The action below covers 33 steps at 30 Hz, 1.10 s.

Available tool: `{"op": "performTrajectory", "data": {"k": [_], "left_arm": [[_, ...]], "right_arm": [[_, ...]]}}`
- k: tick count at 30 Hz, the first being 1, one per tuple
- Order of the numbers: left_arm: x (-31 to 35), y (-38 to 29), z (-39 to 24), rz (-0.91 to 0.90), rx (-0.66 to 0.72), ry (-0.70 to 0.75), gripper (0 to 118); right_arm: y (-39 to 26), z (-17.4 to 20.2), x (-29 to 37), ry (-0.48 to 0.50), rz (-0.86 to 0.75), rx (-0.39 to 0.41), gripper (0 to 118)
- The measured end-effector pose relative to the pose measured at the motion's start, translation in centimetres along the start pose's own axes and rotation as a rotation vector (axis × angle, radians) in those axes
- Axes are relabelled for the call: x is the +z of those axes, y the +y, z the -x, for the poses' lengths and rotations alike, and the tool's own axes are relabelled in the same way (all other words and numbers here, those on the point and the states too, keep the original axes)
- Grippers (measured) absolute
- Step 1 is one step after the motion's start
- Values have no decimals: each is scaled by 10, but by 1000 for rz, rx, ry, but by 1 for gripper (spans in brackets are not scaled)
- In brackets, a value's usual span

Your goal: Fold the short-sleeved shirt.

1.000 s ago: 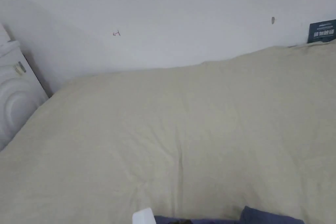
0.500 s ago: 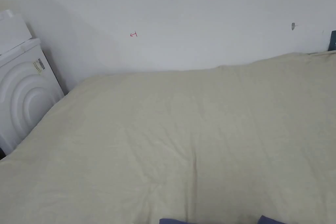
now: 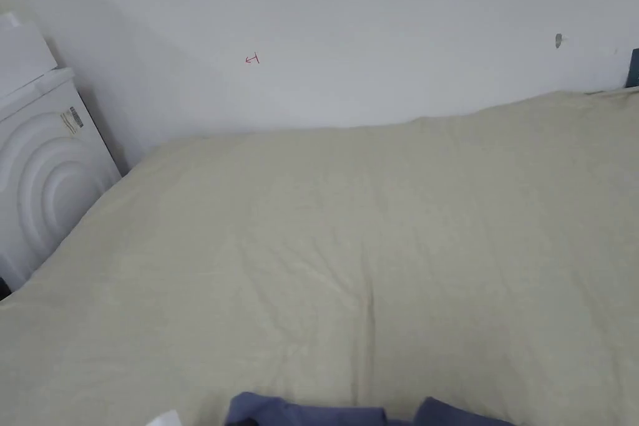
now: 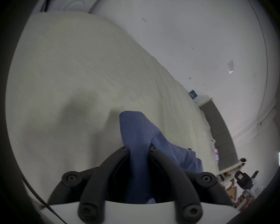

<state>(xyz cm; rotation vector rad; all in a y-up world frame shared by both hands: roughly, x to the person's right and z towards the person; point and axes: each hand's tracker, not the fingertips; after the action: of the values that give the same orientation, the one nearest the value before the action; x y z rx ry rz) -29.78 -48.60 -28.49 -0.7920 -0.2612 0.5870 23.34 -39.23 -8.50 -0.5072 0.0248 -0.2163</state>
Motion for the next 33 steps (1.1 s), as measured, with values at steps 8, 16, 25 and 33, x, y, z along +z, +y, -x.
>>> {"op": "performTrajectory", "data": {"k": [8,16,25,33], "left_arm": [[51,20,-77,-10,-360,73,14],[-53,-88,-212,193,-641,61,15],[-79,-111,-231,263,-529,-110,72],[-38,-68,-178,85,-181,-171,39]], "right_arm": [[-9,-6,-13,18,17,-52,0],[-8,-12,4,-8,19,-79,0],[-17,-36,13,-64,15,-159,0],[-20,-37,9,-31,18,-194,0]]}}
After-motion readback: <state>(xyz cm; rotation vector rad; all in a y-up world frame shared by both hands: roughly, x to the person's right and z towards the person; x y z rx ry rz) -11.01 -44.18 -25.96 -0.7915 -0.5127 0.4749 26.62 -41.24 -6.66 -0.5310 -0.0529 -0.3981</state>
